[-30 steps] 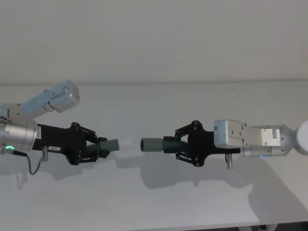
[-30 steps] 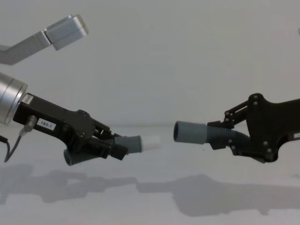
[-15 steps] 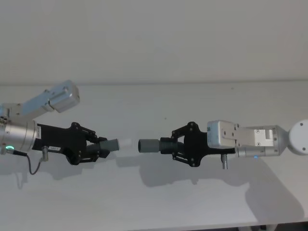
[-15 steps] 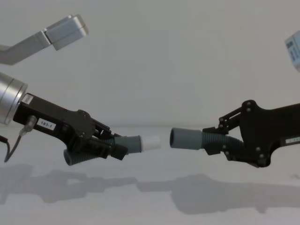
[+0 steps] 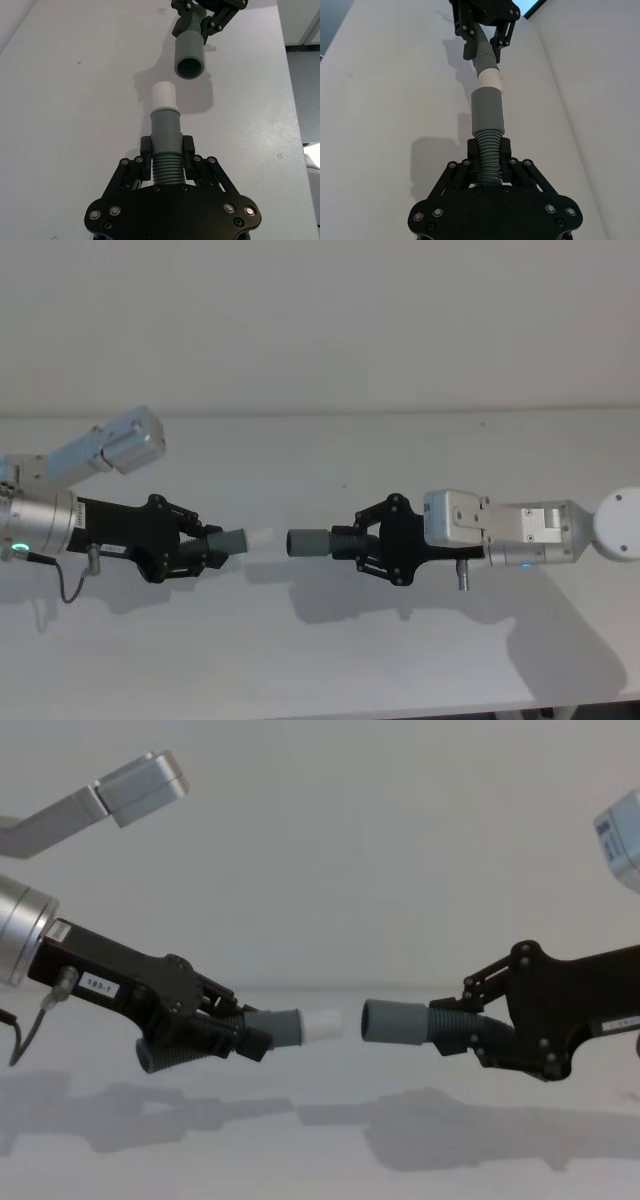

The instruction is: Use both hands to pick up one end of the pipe from the table, align the ends, and insert them.

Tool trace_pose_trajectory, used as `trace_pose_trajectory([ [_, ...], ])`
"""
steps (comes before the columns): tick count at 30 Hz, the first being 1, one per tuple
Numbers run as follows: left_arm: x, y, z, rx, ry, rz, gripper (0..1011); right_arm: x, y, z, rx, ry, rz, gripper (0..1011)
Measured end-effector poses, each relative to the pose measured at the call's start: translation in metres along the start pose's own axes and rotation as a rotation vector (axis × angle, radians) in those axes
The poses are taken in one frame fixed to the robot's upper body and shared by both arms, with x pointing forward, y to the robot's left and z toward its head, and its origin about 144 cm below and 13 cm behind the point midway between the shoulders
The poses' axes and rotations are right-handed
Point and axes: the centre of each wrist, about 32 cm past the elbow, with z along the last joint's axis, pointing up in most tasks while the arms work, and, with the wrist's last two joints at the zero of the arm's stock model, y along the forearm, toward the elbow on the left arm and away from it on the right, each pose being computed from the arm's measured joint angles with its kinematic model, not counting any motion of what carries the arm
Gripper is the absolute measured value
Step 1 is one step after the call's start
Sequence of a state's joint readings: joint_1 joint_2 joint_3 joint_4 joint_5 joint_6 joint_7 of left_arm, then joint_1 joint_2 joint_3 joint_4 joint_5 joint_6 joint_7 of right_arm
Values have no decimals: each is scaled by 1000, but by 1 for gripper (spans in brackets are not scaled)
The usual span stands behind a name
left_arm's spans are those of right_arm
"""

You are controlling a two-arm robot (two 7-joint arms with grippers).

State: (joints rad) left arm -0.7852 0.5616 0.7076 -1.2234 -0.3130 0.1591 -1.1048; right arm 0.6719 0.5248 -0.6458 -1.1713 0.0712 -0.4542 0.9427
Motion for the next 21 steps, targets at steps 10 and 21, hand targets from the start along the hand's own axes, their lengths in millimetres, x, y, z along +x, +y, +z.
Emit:
trace_pose_trajectory([
  [10,0,0,0,0,0,0,321,3,3,-2,-8,3,1,215],
  [21,0,0,0,0,0,0,321,5,4,-4,-16,6,-3,215],
])
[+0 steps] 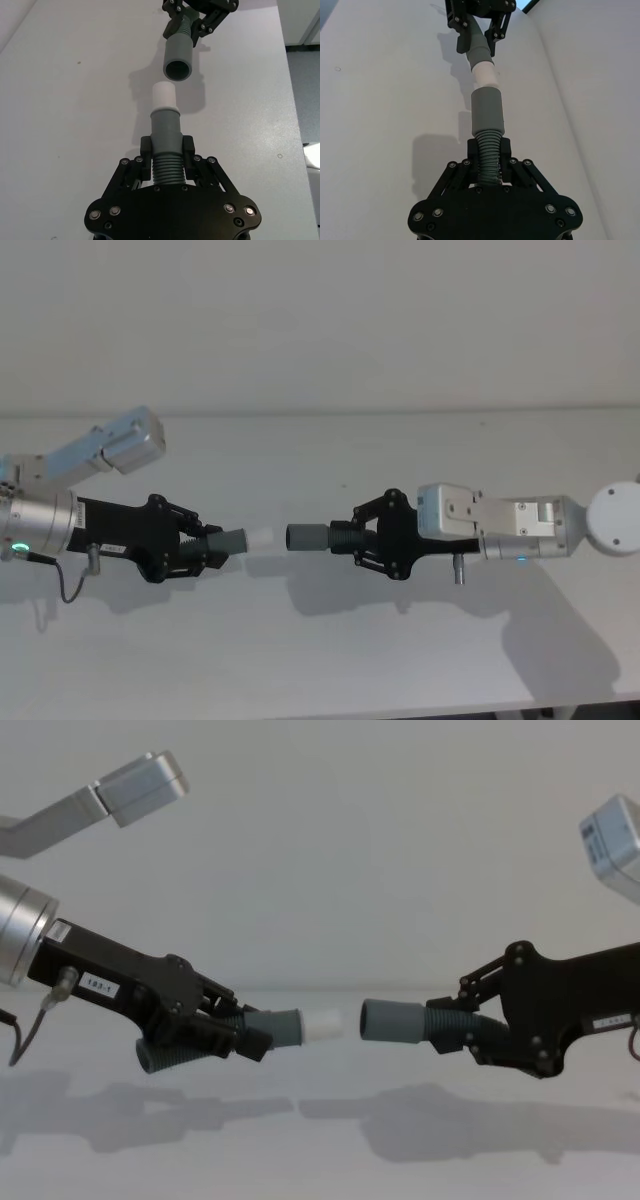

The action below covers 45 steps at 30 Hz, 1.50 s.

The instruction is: Use both hands to pick up one end of the pipe from the table, align the ends, and insert them.

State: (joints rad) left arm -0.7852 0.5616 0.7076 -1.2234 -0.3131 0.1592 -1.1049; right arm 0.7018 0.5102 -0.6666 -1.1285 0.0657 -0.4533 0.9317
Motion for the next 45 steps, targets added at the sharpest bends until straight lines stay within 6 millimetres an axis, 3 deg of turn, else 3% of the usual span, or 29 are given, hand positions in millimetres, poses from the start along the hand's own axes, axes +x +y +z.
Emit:
trace_pose_trajectory([
  [45,4,-2,0,-12,4,-6,321,2,1,-3,-9,22,15,215],
])
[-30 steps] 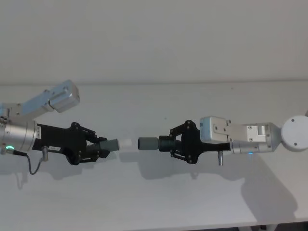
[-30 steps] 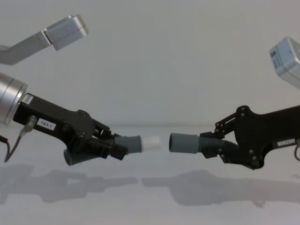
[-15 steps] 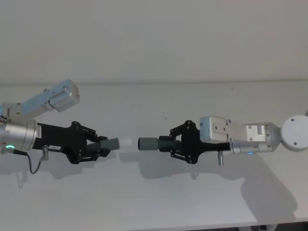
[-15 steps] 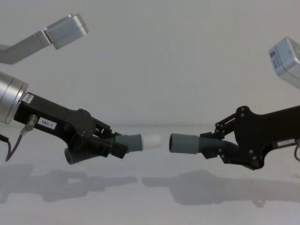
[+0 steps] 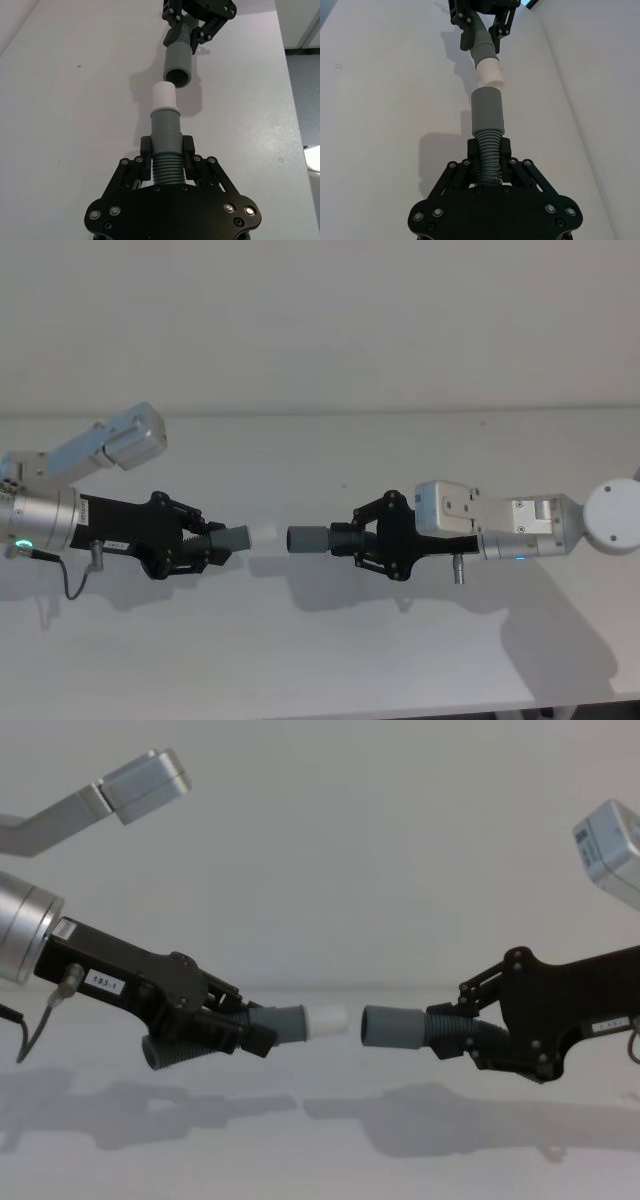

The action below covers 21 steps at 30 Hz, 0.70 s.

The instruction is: Use both hands to pick up one end of the pipe from the table, align the ends, and insert them.

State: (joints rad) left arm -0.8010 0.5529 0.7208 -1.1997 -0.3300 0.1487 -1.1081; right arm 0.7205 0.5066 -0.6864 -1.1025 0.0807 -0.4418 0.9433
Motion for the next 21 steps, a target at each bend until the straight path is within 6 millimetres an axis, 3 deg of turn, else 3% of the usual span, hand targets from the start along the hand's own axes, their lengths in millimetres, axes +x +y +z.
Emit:
trace_pose_trajectory([
  [21,1,-2,2,-4,28,-18,321,0,0,0,0,-1,0,214],
])
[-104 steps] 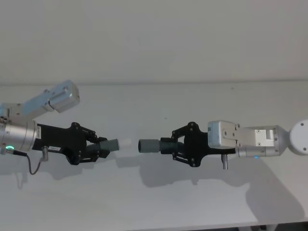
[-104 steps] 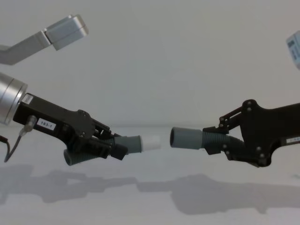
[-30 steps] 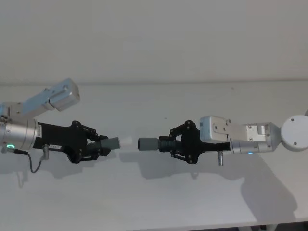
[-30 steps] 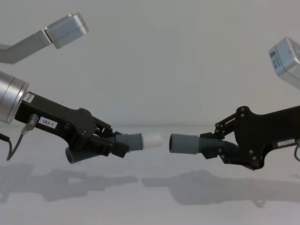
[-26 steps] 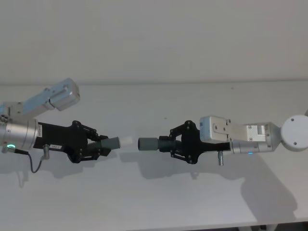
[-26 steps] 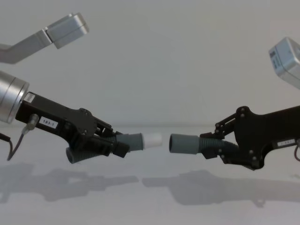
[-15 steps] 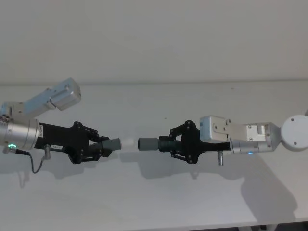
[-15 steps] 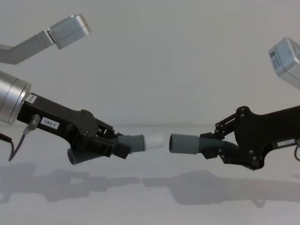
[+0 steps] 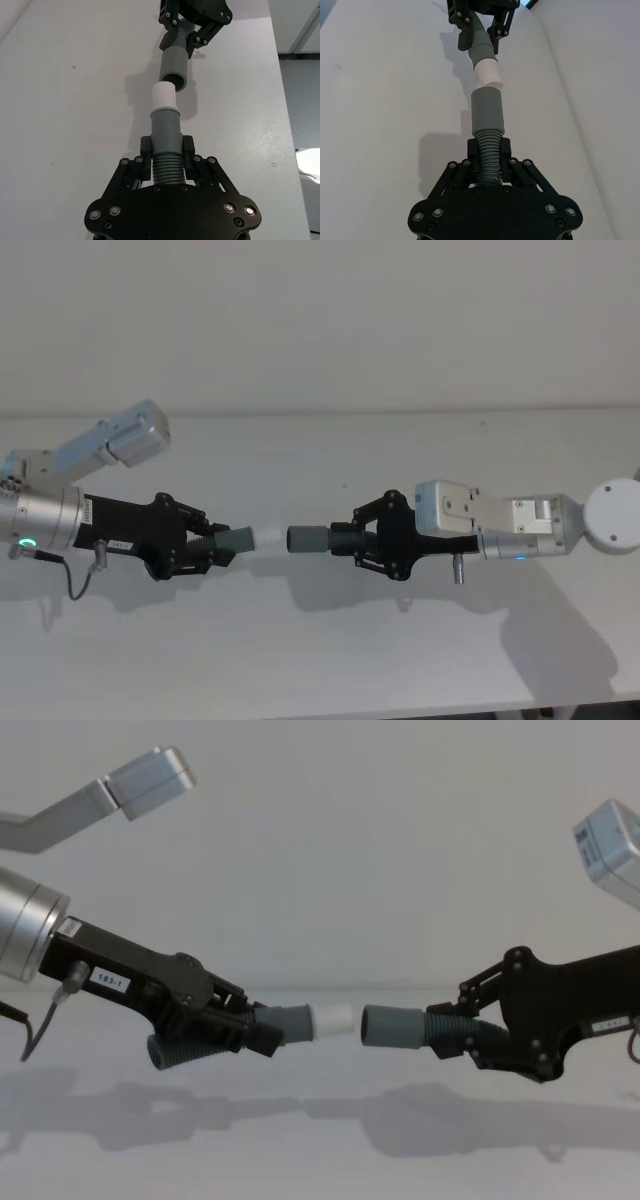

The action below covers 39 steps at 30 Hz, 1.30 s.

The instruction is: Use both hands to pick up one end of the pipe from the table, align the ends, and insert them.

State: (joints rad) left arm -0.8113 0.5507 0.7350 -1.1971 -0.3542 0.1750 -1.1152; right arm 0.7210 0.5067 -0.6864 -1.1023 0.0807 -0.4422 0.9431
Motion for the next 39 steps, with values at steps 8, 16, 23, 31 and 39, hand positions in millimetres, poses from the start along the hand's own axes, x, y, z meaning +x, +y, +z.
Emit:
trace_pose_trajectory([
  [8,0,0,1,-2,5,-3,321,0,0,0,0,0,0,215],
  [16,-1,0,2,-3,8,-8,321,0,0,0,0,0,0,214],
  [23,-1,0,2,-2,11,-15,321,0,0,0,0,0,0,215],
  [31,-2,-2,2,-2,16,-24,321,0,0,0,0,0,0,215],
  [39,-1,-4,1,-2,19,-28,321,0,0,0,0,0,0,215],
])
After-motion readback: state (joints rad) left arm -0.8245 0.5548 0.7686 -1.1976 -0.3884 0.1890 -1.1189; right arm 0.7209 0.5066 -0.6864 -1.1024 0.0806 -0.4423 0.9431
